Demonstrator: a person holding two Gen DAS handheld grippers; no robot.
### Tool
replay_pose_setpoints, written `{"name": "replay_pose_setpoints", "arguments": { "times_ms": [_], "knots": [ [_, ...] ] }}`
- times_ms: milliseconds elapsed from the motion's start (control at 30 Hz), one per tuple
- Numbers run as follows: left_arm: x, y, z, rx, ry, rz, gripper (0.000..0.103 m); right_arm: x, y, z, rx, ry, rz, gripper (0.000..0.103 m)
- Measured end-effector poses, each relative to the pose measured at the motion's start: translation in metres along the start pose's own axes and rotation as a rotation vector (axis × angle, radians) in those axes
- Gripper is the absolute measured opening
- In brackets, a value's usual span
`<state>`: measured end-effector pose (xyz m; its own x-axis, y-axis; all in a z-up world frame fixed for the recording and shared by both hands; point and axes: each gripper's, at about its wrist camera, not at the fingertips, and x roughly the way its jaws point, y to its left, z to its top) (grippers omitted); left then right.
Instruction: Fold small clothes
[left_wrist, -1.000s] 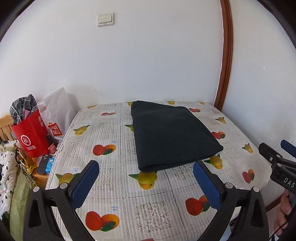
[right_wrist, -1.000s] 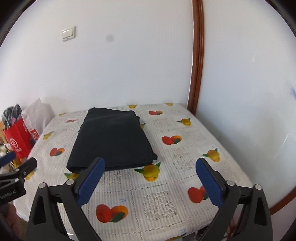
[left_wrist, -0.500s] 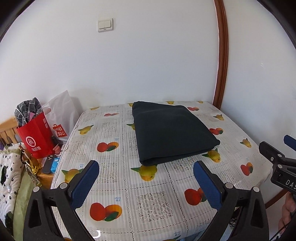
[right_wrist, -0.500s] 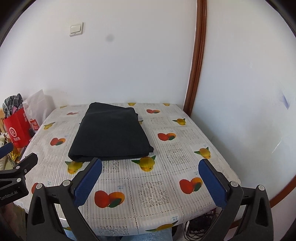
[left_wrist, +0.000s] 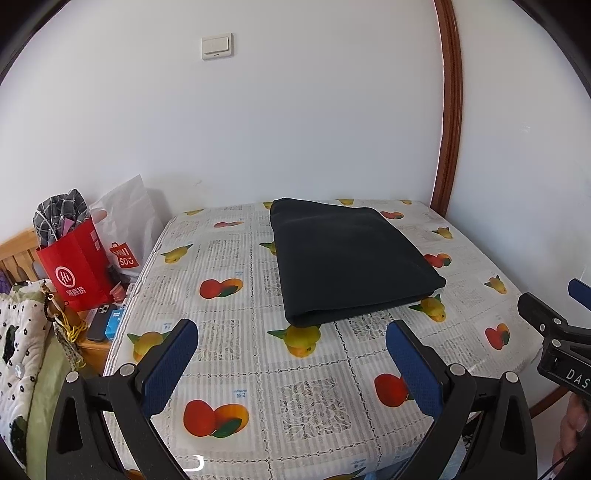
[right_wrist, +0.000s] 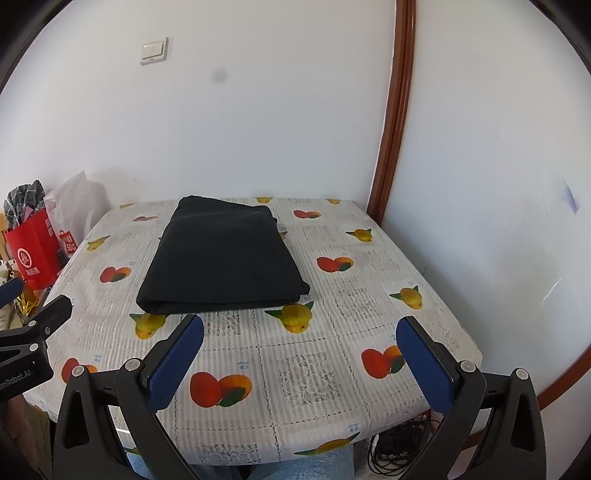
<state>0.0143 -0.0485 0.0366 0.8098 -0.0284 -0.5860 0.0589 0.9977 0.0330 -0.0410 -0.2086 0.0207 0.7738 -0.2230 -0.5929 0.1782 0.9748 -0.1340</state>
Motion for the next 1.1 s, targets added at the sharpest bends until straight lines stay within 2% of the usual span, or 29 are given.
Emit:
{"name": "replay_pose_setpoints", "arguments": {
  "times_ms": [1100],
  "knots": [
    [0.0010, -0.0053, -0.0018, 0.003, 0.007, -0.003, 0.103, -0.0017, -0.0073, -0.0022, 0.020, -0.005, -0.004, 0.102]
  ]
}}
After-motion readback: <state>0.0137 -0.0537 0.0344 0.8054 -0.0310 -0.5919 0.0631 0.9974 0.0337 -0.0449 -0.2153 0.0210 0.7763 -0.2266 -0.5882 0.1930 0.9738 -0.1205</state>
